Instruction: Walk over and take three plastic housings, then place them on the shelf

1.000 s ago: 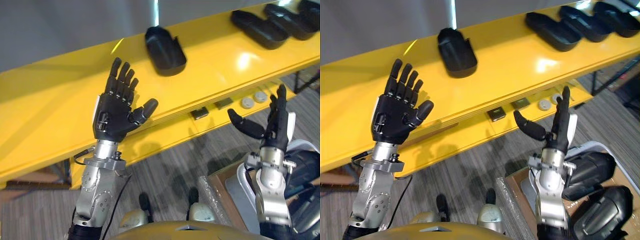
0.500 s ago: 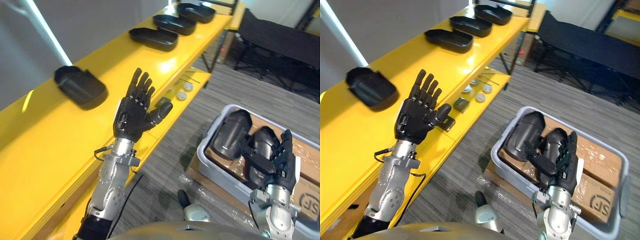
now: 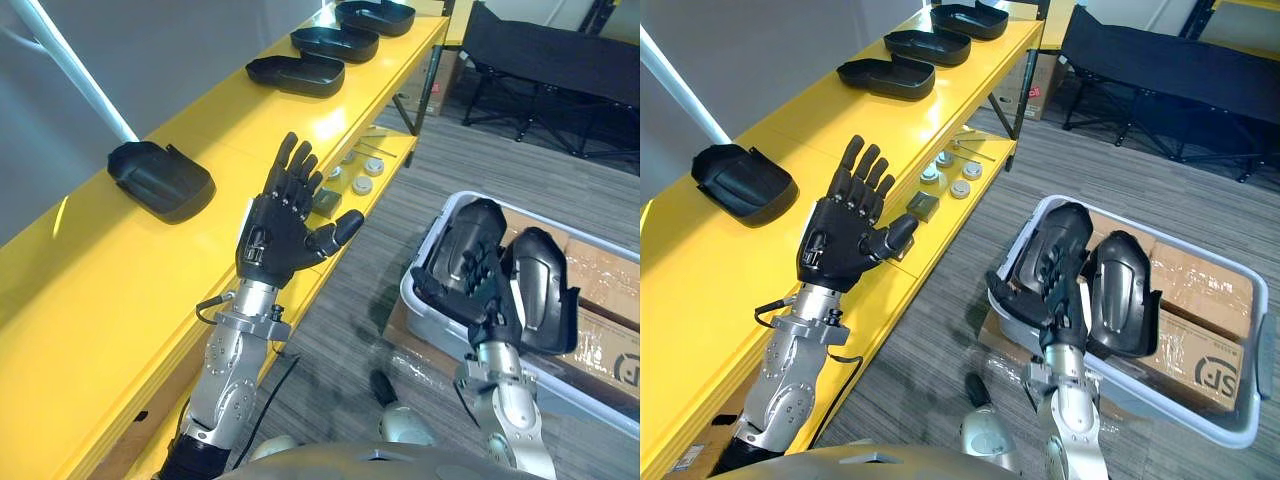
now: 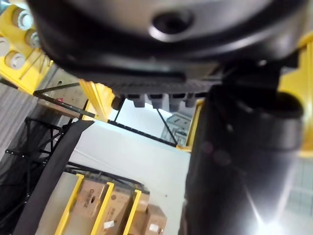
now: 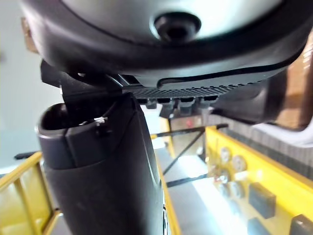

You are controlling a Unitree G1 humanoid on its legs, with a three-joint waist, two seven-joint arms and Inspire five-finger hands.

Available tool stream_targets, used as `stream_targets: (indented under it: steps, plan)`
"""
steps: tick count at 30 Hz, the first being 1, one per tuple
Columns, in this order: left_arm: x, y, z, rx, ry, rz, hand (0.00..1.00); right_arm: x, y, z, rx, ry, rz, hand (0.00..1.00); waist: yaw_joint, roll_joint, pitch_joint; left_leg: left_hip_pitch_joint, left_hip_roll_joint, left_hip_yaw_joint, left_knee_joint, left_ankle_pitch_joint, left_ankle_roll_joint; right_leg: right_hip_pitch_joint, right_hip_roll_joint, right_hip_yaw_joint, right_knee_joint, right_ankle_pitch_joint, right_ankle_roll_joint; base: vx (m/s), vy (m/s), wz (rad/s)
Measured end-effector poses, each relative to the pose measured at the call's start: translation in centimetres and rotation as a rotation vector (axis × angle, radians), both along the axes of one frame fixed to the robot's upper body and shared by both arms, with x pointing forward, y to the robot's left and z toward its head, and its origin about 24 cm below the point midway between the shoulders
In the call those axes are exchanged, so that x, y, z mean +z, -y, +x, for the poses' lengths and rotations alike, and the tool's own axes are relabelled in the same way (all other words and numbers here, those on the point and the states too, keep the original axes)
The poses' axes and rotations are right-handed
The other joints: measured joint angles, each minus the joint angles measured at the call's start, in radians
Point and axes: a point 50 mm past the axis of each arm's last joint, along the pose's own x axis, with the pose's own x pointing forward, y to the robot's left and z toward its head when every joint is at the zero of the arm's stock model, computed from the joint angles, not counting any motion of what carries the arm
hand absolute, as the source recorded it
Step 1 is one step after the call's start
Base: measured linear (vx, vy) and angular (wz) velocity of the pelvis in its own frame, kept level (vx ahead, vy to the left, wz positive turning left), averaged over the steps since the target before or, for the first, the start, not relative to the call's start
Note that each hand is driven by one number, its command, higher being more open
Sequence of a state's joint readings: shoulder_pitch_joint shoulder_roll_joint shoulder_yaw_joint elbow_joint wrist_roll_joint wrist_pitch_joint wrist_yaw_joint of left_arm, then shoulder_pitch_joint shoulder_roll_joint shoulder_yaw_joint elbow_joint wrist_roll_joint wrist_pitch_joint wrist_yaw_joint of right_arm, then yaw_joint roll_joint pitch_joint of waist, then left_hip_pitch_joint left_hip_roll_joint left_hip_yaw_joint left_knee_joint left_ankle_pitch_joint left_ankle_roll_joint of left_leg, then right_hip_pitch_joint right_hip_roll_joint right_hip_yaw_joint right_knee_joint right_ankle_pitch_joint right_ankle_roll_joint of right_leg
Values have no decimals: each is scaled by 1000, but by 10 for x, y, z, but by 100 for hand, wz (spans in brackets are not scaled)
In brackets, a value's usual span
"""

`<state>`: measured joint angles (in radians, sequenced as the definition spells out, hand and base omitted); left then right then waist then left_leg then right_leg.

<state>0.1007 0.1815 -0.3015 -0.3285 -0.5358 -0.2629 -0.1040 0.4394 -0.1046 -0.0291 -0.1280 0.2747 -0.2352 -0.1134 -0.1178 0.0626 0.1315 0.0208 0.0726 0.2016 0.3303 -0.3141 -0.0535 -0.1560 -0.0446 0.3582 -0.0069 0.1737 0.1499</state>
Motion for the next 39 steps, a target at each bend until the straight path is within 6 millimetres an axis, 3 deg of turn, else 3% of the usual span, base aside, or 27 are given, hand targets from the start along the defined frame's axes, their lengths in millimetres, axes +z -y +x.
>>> stream_targets:
  steps: [1, 3, 4, 5, 6, 7, 8, 9, 10, 11, 12, 13, 14, 15, 16, 17, 18, 19, 20, 21, 22, 24, 26, 29, 33, 36, 39]
  plan:
    - [0, 0, 0, 0, 3, 1, 100, -2, 0, -3, -10, -3, 29, 100, 0, -7, 7, 10, -4, 16, 0, -2, 4, -1, -2, -7, 4, 7, -1, -82, 55, -68]
    - [0, -4, 1, 11, 0, 12, 100, -1, -4, 0, -2, 43, 117, 100, 6, -20, 35, 22, -3, 89, -3, 4, 24, -18, 13, -104, -22, 118, -46, -174, 13, -98]
    - [1, -7, 2, 24, 0, 14, 100, 3, -9, 7, 23, 84, 128, 100, 12, -14, 42, 13, 15, 131, -12, 17, 42, -26, 7, -160, -55, 165, -44, -292, -40, -105]
    - [0, -8, 6, 26, -14, 24, 100, 10, -14, 17, 53, 144, 136, 100, 12, -19, 51, 6, 17, 167, -23, 34, 49, -93, -5, -282, 137, 7, -135, -272, -54, -87]
    - [-4, -8, 6, 20, -40, 23, 100, 14, -20, 29, 81, 186, 132, 100, 17, -4, 57, 4, 31, 189, -34, 54, 49, -148, -36, -373, 353, -138, -181, -182, -35, -58]
    - [-6, -7, 6, 12, -50, 23, 100, 15, -24, 34, 89, 194, 126, 100, 23, 5, 62, 5, 43, 198, -36, 63, 45, -157, -58, -403, 437, -179, -186, -109, -48, -42]
    - [-10, -6, 5, -1, -63, 20, 100, 13, -34, 44, 112, 192, 121, 100, 35, 21, 68, 7, 76, 210, -37, 76, 33, -153, -116, -456, 560, -235, -194, -56, -77, -33]
    - [-12, -5, 3, -8, -70, 13, 100, 10, -39, 48, 116, 181, 127, 100, 46, 24, 69, 7, 92, 218, -37, 82, 24, -144, -151, -479, 602, -248, -205, -50, -169, -50]
    - [-17, -6, 0, -10, -84, 3, 100, 4, -53, 54, 147, 158, 143, 100, 71, 25, 68, 7, 128, 238, -37, 96, 3, -119, -228, -520, 653, -252, -211, -32, -264, -66]
    - [-23, -8, -2, -7, -108, -12, 100, 0, -67, 57, 188, 137, 136, 100, 97, 23, 66, 4, 166, 261, -37, 111, -23, -96, -295, -535, 667, -249, -207, -21, -304, -71]
    - [-27, -9, -4, -2, -122, -24, 100, -1, -73, 58, 212, 132, 131, 100, 104, 20, 65, 3, 182, 270, -36, 120, -38, -86, -328, -543, 663, -245, -203, 4, -467, -75]
    - [-33, -11, -5, 7, -150, -37, 100, -1, -83, 56, 258, 130, 98, 100, 114, 4, 56, -18, 221, 283, -32, 144, -74, -62, -381, -545, 602, -225, -173, 18, -440, -53]
    - [-35, -12, -5, 6, -162, -57, 100, -1, -85, 56, 270, 131, 80, 100, 112, -5, 51, -30, 237, 283, -28, 154, -92, -46, -385, -546, 542, -209, -148, 21, -606, -58]
    - [-38, -14, -4, 7, -177, -81, 100, -1, -88, 55, 280, 131, 63, 100, 110, -36, 35, -52, 261, 283, -23, 177, -127, 1, -366, -548, 370, -125, -53, 13, -479, -38]
    - [-39, -15, -3, 6, -185, -92, 100, -1, -87, 55, 283, 126, 48, 100, 108, -54, 24, -59, 275, 282, -25, 188, -148, 27, -351, -557, 325, -153, 22, 19, -633, -47]
    - [-45, -9, -1, -4, -224, -128, 100, -3, -78, 53, 274, 103, 19, 100, 95, -42, 14, -68, 320, 259, -37, 215, -149, 47, -303, -597, 279, -236, 94, 26, -610, -29]
    - [-53, 3, -3, -25, -278, -159, 100, -7, -62, 50, 255, 67, -26, 100, 66, -4, -2, -82, 363, 224, -53, 260, -95, 53, -247, -620, 266, -264, 69, 38, -565, -17]
    - [-56, 12, -4, -56, -303, -168, 100, -9, -52, 48, 230, 45, -48, 100, 51, 4, -6, -83, 374, 216, -57, 298, -66, 60, -232, -625, 267, -269, 58, 77, -450, 6]
    - [-58, 27, -10, -127, -325, -168, 100, -14, -32, 37, 172, 2, -84, 100, 28, -5, 0, -81, 386, 213, -44, 358, -36, 96, -221, -630, 259, -281, 36, 105, -328, -2]
    - [-57, 40, -14, -191, -328, -165, 100, -16, -15, 24, 111, -24, -104, 100, 27, -14, -1, -62, 358, 193, -61, 306, -102, 119, -223, -624, 246, -288, 23, 101, -248, -20]
    - [-55, 44, -17, -211, -321, -167, 100, -14, -9, 20, 89, -24, -110, 100, 27, -13, -1, -54, 328, 181, -79, 281, -114, 124, -219, -615, 238, -291, 17, 68, -126, -67]
    - [-50, 45, -19, -225, -300, -169, 100, -9, -1, 18, 81, -14, -132, 100, 35, -2, -13, -43, 205, 133, -141, 207, -65, 104, -196, -548, 231, -287, 5, 29, -46, -99]
    - [-51, 39, -22, -187, -310, -181, 100, -7, -4, 18, 101, -5, -132, 100, 44, -5, -42, -29, 174, 58, -169, 199, -56, 64, -190, -508, 231, -279, 6, 54, -56, -81]
    - [-53, 32, -20, -153, -314, -177, 100, 0, -7, 22, 85, 26, -128, 100, 62, 2, -46, -33, 139, 57, -179, 196, -62, 41, -215, -504, 211, -231, 24, -8, 72, -35]
    - [-52, 23, -17, -140, -286, -157, 100, 7, -11, 35, 40, 40, -172, 100, 88, -10, -42, -28, 89, 44, -197, 197, -65, 61, -256, -535, 137, -143, 34, -56, 144, -7]
    - [-51, 14, -17, -138, -266, -125, 100, 6, 2, 63, -44, 12, -210, 100, 93, -24, -33, -22, 65, 36, -198, 197, -64, 101, -273, -580, 71, -67, 31, -118, 136, 9]
    - [-34, 6, -15, -127, -182, -75, 100, 11, 24, 96, -172, -11, -235, 100, 115, -66, -2, -106, 57, 16, -165, 191, -63, 82, -279, -647, 25, -56, 26, -155, 8, 16]
